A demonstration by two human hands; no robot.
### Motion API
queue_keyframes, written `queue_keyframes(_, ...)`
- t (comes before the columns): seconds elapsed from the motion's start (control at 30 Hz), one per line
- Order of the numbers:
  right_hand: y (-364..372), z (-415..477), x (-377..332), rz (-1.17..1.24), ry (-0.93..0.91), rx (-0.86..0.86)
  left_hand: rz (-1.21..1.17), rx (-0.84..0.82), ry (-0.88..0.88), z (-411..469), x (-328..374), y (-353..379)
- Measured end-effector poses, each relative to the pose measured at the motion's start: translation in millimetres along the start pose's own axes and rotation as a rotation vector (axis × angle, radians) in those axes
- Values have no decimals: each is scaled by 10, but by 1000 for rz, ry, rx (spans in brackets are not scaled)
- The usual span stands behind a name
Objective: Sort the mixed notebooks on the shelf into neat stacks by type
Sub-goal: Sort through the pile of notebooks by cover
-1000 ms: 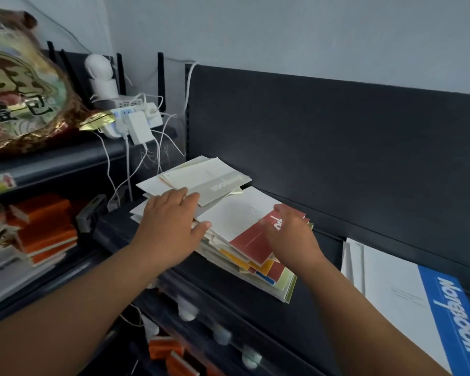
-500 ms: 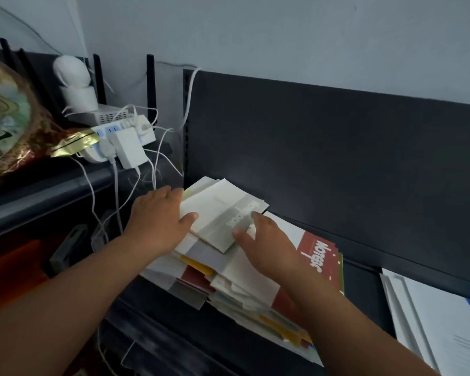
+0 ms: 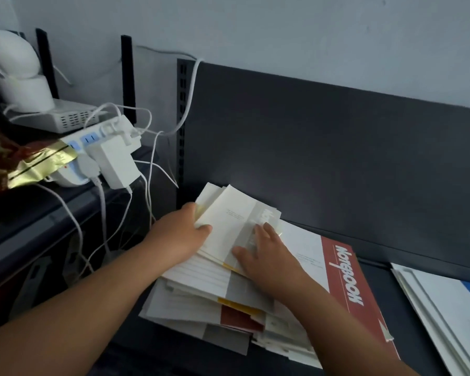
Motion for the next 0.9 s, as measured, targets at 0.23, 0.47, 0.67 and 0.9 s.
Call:
queue_keyframes(0.23, 42, -54, -1, -42, 42, -14, -186, 46, 61, -23, -31, -44)
queue_keyframes(0.47, 7, -95, -49, -27, 45, -1, -296, 78, 160, -106, 43, -119)
queue_keyframes(0.67, -55, -150, -117, 64, 18, 86, -437, 68, 201, -195, 53, -186)
queue_keyframes(0.9, -274, -225, -236, 207, -64, 258, -614, 48, 276, -286, 116, -290)
Point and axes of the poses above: each hand's wrist, its own z-axis towards the middle knuckle, its own y-axis out of the palm, x = y × z, the point moved 8 cm from there along z, towards the middle knuckle, and after that the axes turned 10 degrees about -y, right-handed, at the moved point
